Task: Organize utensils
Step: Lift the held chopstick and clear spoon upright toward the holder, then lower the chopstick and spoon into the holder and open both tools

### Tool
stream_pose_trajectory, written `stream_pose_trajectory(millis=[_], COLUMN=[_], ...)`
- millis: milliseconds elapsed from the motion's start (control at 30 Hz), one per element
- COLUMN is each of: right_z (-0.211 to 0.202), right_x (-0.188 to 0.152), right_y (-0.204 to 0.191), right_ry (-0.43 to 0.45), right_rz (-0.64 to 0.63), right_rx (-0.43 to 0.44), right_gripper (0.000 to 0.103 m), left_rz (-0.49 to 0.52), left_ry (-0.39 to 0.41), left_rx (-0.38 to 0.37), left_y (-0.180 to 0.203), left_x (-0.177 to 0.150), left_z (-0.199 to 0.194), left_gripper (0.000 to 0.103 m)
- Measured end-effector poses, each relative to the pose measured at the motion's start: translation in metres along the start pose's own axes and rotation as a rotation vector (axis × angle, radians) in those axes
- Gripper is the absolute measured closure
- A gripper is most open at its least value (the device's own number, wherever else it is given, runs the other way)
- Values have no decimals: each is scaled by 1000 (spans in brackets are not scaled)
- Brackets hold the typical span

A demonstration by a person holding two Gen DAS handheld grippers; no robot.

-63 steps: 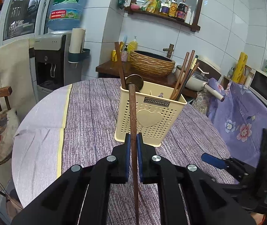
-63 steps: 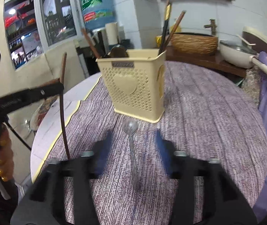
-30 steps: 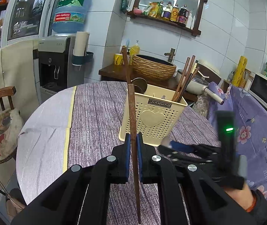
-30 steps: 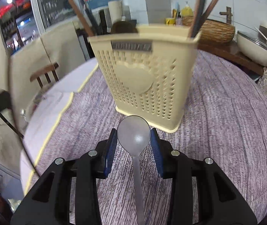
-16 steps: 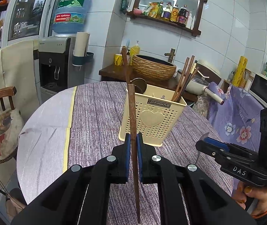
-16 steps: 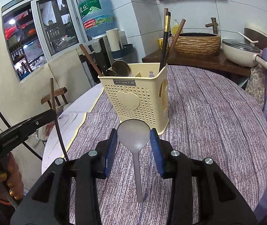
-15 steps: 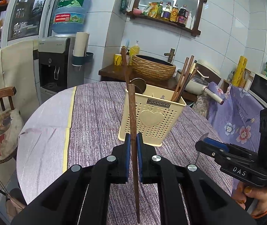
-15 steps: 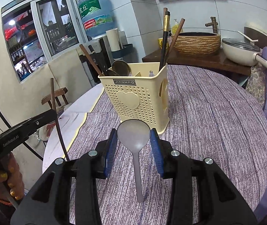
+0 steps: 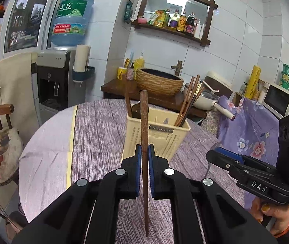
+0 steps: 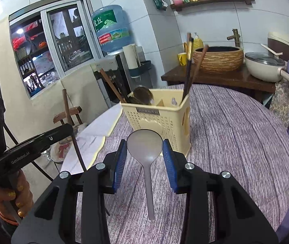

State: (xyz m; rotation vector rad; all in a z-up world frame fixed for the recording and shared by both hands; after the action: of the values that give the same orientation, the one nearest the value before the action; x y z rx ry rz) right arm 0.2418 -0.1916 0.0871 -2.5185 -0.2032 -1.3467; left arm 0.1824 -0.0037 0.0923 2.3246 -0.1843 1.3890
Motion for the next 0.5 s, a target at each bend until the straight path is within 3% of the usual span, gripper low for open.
stream_pose_trajectory(millis=[300, 500], right_z=[-27, -5], right_x=[92, 135], right_y=[-16, -20], right_ry=[240, 331], right_rz=[8, 10], right_rx=[-36, -129], right_gripper=[66, 66], left_rz=[41, 29], left_ry=[174, 267], left_rx=[-30, 2], left_y=[21, 22], left_x=[95, 146], left_z=[-8, 27], left_gripper=[95, 95])
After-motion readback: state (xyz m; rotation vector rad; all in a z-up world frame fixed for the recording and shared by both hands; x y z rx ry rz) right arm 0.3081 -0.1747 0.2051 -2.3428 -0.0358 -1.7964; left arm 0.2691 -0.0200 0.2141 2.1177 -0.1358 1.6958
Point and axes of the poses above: each gripper's, at about its wrist camera, not at the fingertips, and z roughly the way its jaws point, y to its right, x to its top, the point moved 1 cm from there along z, roughly the way its jaws point, and after that the axes turned 12 degrees about -x, right-handed, at the moved point
